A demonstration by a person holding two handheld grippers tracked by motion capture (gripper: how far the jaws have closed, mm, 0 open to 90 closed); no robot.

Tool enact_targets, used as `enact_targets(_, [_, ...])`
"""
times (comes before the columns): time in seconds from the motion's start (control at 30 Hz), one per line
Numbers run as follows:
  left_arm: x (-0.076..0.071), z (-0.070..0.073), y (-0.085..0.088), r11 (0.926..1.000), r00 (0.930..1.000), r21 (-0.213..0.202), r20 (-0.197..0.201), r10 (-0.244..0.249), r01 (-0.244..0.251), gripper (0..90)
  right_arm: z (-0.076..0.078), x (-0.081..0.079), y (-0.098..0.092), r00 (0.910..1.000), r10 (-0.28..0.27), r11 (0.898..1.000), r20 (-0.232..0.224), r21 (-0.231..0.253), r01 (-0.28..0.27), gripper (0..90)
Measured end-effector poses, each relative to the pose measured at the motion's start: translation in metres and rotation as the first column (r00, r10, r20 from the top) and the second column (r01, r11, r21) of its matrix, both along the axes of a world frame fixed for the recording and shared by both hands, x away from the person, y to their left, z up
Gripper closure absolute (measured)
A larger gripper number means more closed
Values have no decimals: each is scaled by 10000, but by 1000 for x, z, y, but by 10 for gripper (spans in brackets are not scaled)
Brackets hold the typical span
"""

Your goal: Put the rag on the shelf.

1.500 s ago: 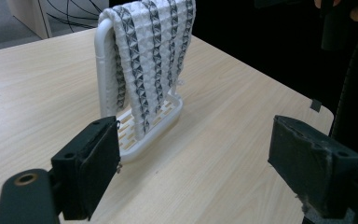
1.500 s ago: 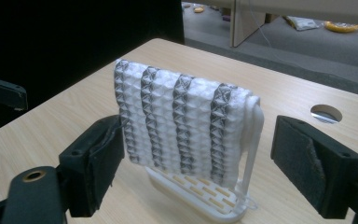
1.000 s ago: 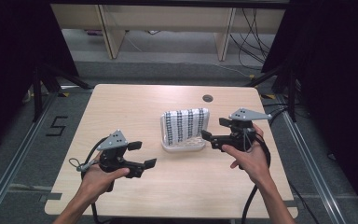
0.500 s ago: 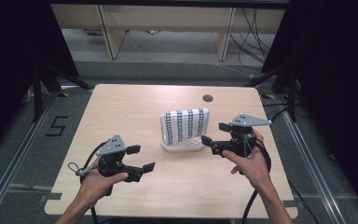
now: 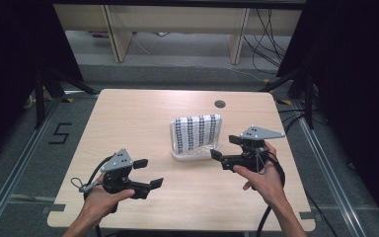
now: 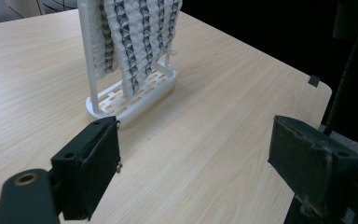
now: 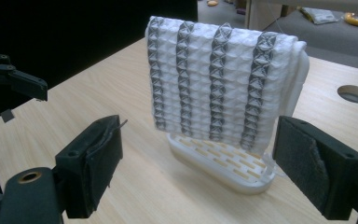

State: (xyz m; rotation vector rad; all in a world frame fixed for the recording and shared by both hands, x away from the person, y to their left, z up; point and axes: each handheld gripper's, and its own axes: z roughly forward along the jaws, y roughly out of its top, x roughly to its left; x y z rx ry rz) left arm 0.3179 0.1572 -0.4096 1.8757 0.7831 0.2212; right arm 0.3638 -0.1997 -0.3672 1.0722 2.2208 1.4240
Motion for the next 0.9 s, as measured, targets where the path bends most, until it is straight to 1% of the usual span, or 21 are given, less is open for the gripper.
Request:
enact_targets(0.03, [-1,0,0,10000,10000,61,-19,54,-53,157,0,-3,1,9996,-91,9999,-282,77,93,169])
enact_targets(0.07, [-1,-1,0,10000,10000,48,-45,44,-44,157,-2,-1,1,10000,-31,10000,56,90,31,169])
enact_targets(0.1, [-1,-2,1,10000,10000,-6,-43,-4,4,157,-1,-2,1,10000,41,10000,-73,-11,-41,169])
enact_targets(0.17, [-2,-3,2,10000,10000,71,-49,50,-50,157,-3,-4,2,9999,86,9999,-146,104,-85,169])
enact_targets(0.2, [-2,-3,2,10000,10000,59,-47,63,-63,157,-3,-5,1,10000,77,9999,-11,-107,-77,169])
enact_targets(0.23, [-3,-4,2,9999,10000,73,-49,69,-68,157,-5,-5,3,9999,86,9999,-53,68,-85,169])
enact_targets(0.3, [-4,-5,3,9999,9999,92,-100,76,-75,157,-5,-6,2,9999,142,9999,23,-86,-142,169])
enact_targets(0.33, [-4,-5,3,9999,9999,125,-93,100,-99,157,-5,-8,3,9997,117,9999,-229,70,-116,169])
enact_targets(0.37, [-4,-6,4,9999,9999,62,-120,86,-85,157,-7,-7,2,9998,174,9998,10,-19,-174,169])
enact_targets(0.4, [-4,-8,4,10000,9999,-10,-120,13,-13,157,-7,-9,3,9996,151,9998,-221,112,-149,169])
enact_targets(0.43, [-5,-8,4,9999,9999,56,-130,84,-83,157,-8,-9,2,9998,155,9999,-149,55,-154,169])
enact_targets(0.47, [-5,-9,5,9999,9998,88,-151,102,-101,157,-8,-11,2,9994,173,9998,-303,142,-169,169])
enact_targets(0.5, [-5,-11,5,10000,9998,23,-167,72,-71,157,-9,-11,1,9997,195,9998,-165,57,-194,169])
enact_targets(0.6, [-6,-13,6,10000,9998,5,-197,59,-59,157,-10,-15,0,9996,103,9998,-256,147,-99,169])
enact_targets(0.67, [-6,-14,6,10000,9997,6,-208,83,-83,157,-11,-15,-2,9998,128,9999,-148,-31,-129,169])
enact_targets(0.7, [-7,-14,7,9999,9997,48,-206,106,-105,157,-11,-17,-2,9995,114,9999,-304,66,-112,169])
enact_targets(0.73, [-7,-14,7,9998,9997,102,-206,144,-142,157,-12,-16,-3,9998,183,9998,-115,-32,-184,168])
enact_targets(0.77, [-8,-15,6,9998,9997,101,-206,161,-159,157,-12,-18,-1,9995,144,9998,-275,127,-141,168])
enact_targets(0.83, [-9,-16,6,9999,9997,66,-209,143,-141,157,-13,-18,-2,9997,238,9997,-83,-27,-238,168])
enact_targets(0.87, [-9,-16,6,9998,9996,99,-219,151,-149,157,-13,-20,-2,9995,156,9999,-259,-37,-157,168])
enact_targets(0.9, [-10,-17,6,9998,9996,125,-235,146,-143,157,-14,-21,0,9998,43,10000,-216,58,-42,168])
